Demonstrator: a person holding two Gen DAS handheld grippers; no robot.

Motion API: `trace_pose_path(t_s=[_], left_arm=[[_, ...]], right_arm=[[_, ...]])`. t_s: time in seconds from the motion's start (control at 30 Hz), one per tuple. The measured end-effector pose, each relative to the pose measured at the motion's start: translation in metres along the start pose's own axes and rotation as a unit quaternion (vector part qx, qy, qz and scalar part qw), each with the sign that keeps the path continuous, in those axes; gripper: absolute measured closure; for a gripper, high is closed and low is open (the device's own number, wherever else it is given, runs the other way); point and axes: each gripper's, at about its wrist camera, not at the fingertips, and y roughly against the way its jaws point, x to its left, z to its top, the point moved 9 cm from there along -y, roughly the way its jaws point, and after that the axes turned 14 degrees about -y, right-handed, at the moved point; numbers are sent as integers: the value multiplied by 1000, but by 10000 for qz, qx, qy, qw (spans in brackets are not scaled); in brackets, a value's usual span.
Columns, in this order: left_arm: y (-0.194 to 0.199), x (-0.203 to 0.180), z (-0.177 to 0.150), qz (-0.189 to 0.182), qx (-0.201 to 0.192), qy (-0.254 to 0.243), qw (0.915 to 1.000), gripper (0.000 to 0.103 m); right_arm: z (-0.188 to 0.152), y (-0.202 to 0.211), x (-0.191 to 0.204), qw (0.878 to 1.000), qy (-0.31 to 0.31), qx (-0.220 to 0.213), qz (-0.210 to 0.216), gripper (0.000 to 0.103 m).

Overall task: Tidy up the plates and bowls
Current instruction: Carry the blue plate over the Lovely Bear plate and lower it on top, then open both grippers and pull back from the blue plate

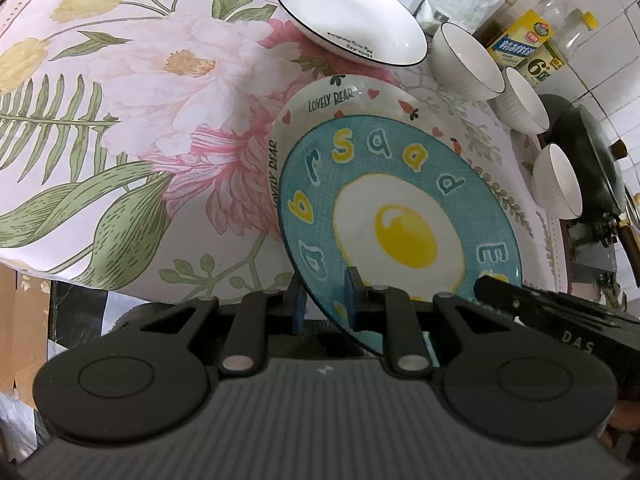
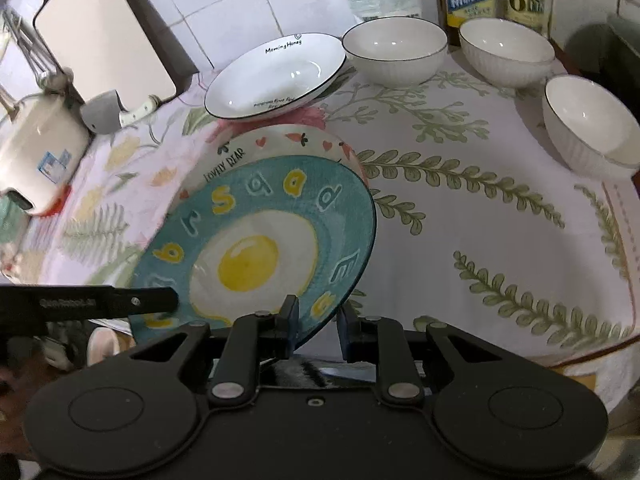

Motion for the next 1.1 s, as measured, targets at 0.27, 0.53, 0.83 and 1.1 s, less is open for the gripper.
trace_pose_path(t_s=[0.27, 0.53, 0.83, 1.1], left_arm=[[-2, -2, 2, 120, -28, -9, 9999, 85], [-7, 1, 3, 217, -43, 40, 9997, 84], [-9, 7, 6, 392, -215, 76, 9990, 80], [-11, 12, 9, 598, -386, 224, 9972, 77]], right_arm=[[2, -9, 3, 9991, 361, -136, -182, 68], [4, -19, 5, 9985, 460, -237, -156, 65], [17, -31, 1, 9979, 437, -445, -165, 60], [22, -36, -6, 9967, 382, -695, -188, 43]])
